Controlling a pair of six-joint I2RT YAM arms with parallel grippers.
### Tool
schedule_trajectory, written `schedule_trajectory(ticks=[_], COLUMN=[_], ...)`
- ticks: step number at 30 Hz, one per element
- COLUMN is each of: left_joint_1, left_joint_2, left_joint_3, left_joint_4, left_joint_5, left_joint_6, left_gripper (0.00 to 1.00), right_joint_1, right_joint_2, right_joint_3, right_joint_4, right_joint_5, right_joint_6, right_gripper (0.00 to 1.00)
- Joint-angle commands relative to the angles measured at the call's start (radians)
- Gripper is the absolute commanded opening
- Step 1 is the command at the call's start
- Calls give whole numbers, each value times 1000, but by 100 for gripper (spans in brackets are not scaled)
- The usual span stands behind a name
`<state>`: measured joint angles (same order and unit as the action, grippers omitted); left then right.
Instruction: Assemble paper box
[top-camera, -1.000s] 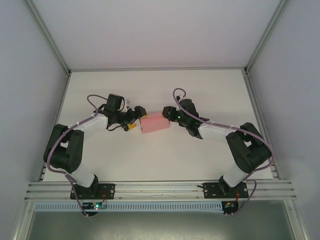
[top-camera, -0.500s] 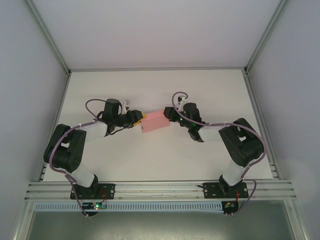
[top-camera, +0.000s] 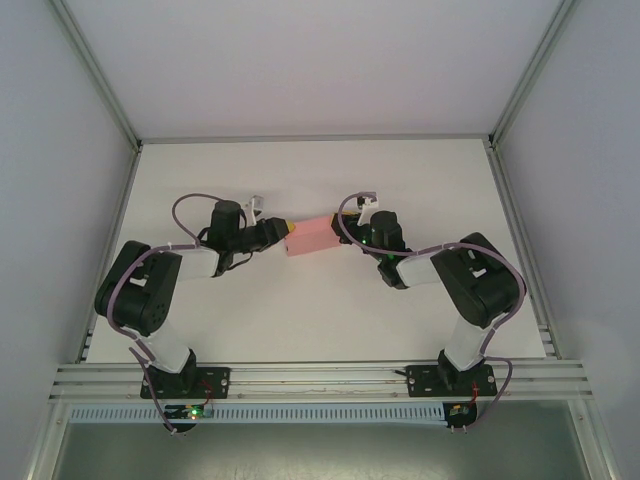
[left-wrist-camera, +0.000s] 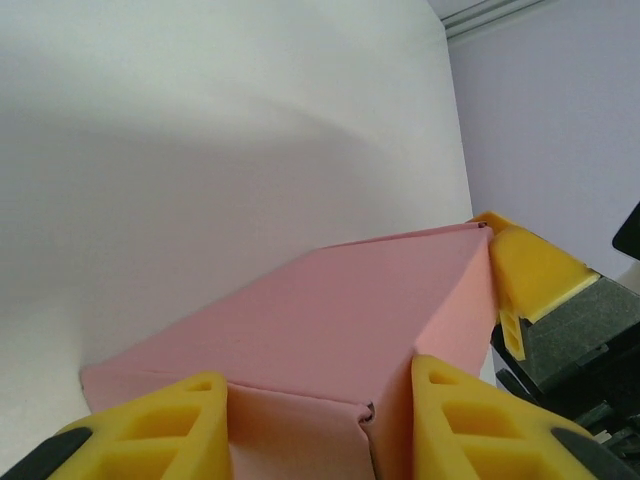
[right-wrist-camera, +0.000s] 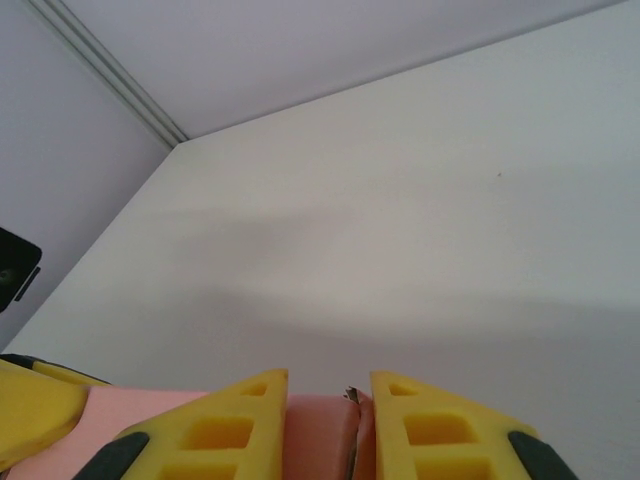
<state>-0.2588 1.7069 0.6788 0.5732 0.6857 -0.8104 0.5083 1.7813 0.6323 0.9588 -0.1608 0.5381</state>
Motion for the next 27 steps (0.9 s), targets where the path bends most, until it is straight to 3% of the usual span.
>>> schedule_trajectory(ticks=[1,7,8,11,13,14,16,19,23,26,27], left_joint_1=[-58,-65,-68,-80,-83,-84,-84,-86,-94,-95,-96], left_joint_2=[117,107,105,79,55,46,38,22,-4,-14,-17], left_joint_3=[-83,-50,-31,20,65,95,142,191,244,304,324], left_joint_4=[-129,-193,-210,-254,-325,-378,-450,-492,-525,-586,-611], left_joint_5=[-97,-96,-85,-75,-113,-145,-172,-137,-138,-152,-156], left_joint_6=[177,198,198,199,204,219,252,280,292,315,329], left_gripper=[0,1,8,14,27,39,41,56,92,95,100], right_joint_1=[56,53,47,42,39,41,39,36,32,25,22], right_joint_2=[105,83,77,43,19,7,-17,-55,-91,-118,-126], right_joint_3=[-77,-52,-31,6,40,55,81,121,190,223,235], right_joint_4=[-309,-361,-397,-445,-499,-519,-552,-602,-678,-686,-691], right_joint_5=[-110,-126,-144,-184,-198,-198,-183,-150,-95,-72,-68], right_joint_6=[-74,-63,-49,-13,-1,3,14,22,17,11,6], right_gripper=[0,0,1,8,19,24,29,35,45,49,51])
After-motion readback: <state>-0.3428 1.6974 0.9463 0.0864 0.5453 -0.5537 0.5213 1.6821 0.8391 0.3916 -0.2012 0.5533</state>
